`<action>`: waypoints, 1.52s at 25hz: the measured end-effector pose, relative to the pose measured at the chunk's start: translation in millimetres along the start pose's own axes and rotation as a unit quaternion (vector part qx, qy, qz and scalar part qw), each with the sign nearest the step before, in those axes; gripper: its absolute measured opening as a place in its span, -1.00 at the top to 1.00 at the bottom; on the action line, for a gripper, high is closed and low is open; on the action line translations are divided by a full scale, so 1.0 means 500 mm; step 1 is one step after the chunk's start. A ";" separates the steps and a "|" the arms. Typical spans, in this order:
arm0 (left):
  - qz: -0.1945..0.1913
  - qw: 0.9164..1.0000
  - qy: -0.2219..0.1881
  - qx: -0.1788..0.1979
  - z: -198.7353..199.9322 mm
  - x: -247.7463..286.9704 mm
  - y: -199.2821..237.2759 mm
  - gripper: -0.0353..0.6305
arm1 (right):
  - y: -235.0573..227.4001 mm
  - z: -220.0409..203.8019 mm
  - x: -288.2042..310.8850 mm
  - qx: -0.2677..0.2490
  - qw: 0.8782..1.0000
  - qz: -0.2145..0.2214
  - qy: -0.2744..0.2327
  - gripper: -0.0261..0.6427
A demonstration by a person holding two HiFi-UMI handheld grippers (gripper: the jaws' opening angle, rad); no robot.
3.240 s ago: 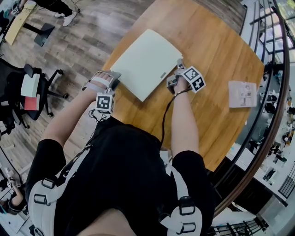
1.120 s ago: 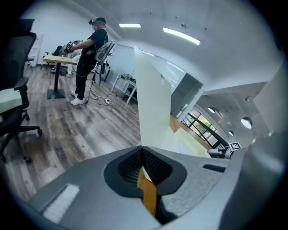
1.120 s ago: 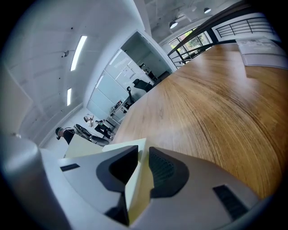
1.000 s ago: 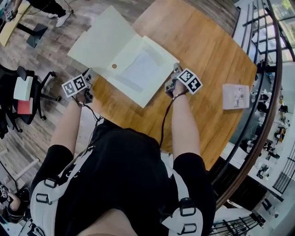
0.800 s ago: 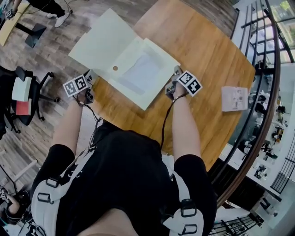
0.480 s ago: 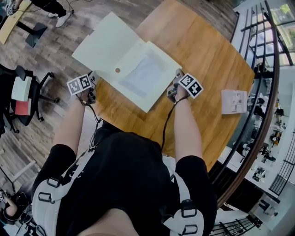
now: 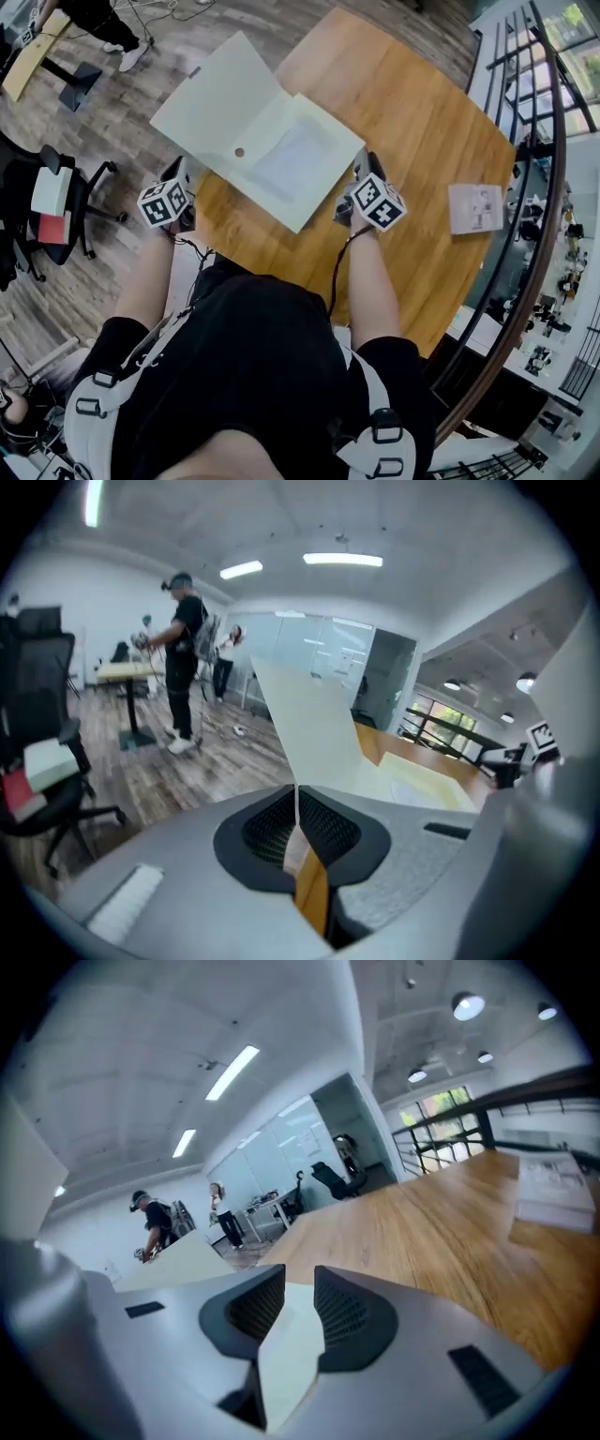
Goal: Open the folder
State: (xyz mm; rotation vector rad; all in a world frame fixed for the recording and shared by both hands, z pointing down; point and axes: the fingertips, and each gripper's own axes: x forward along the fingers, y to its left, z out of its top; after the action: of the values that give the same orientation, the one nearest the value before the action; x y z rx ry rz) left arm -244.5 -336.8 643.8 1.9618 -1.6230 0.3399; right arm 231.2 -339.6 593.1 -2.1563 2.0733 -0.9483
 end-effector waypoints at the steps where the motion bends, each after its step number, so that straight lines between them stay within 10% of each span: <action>1: 0.023 0.999 -0.026 0.020 0.019 -0.025 0.000 0.85 | 0.031 0.017 -0.021 -0.035 0.999 0.012 -0.017 0.63; 5: 0.029 0.994 -0.098 0.050 0.086 -0.110 -0.056 0.88 | 0.151 0.073 -0.118 -0.147 0.983 0.047 -0.101 0.83; 15: -0.054 0.975 -0.166 0.135 0.165 -0.217 -0.281 0.89 | 0.267 0.094 -0.294 -0.238 0.950 0.074 -0.186 0.91; 38: -0.134 0.957 -0.165 0.197 0.097 -0.243 -0.514 0.89 | 0.203 0.039 -0.379 -0.214 0.955 0.081 -0.189 0.91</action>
State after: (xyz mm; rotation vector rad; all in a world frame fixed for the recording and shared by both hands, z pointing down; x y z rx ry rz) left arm -33.9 -237.9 473.4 2.6266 -1.5397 0.2528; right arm 157.9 -188.2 458.3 -2.0684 2.3532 -0.0548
